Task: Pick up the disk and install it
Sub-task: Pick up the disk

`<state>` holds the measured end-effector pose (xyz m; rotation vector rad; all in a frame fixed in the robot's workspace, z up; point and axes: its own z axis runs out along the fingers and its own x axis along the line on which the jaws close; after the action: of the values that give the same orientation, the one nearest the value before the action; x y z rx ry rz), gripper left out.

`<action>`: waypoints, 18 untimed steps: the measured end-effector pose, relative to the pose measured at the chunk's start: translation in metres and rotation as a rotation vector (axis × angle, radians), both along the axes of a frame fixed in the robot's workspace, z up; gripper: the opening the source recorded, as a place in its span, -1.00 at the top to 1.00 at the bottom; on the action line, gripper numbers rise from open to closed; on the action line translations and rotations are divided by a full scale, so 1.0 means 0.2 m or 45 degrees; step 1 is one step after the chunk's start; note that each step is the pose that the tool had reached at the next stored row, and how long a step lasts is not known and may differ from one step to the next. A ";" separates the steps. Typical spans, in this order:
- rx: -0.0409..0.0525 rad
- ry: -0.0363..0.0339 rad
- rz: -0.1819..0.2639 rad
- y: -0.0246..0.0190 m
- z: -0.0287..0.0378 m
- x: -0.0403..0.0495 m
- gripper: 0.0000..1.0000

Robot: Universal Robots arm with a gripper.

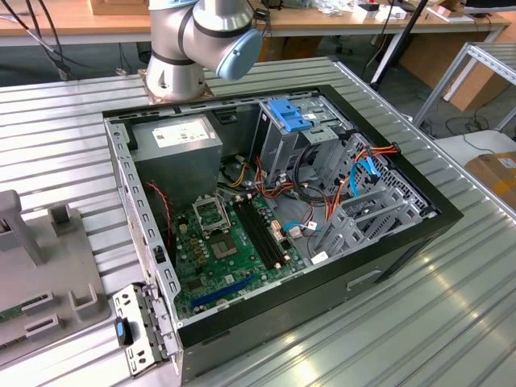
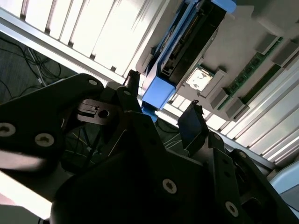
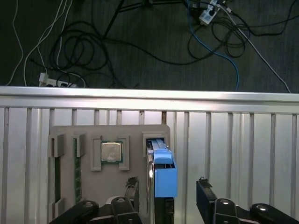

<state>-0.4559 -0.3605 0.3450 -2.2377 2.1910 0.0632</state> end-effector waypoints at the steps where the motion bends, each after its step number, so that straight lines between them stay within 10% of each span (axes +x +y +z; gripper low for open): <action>1: 0.000 -0.0001 0.000 0.000 -0.011 0.000 -0.21; 10: 0.001 0.0002 0.002 -0.003 -0.100 0.000 -0.21; 14: 0.032 0.0000 0.003 -0.005 -0.103 -0.001 -0.21; 18: 0.035 -0.0004 0.003 -0.014 -0.105 -0.006 -0.21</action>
<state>-0.4572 -0.3633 0.3240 -2.2258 2.1739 0.0923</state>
